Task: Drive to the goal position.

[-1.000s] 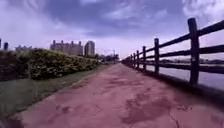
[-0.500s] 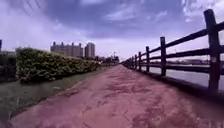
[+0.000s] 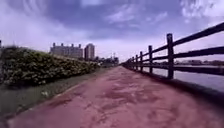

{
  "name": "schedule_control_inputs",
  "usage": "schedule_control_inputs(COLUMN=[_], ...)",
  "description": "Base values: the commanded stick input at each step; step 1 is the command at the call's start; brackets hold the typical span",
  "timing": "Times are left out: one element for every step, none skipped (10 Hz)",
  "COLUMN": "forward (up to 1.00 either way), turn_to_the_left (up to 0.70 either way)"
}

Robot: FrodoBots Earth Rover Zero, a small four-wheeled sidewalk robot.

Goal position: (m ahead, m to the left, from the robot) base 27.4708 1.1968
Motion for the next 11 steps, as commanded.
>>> schedule_control_inputs(forward=[1.00, 1.00, 1.00, 1.00, 1.00, 1.00, 1.00, 1.00, 1.00, 1.00, 1.00], turn_to_the_left=[0.00, 0.00, 0.00, 0.00, 0.00, 0.00, 0.00, 0.00, 0.00, 0.00, 0.00])
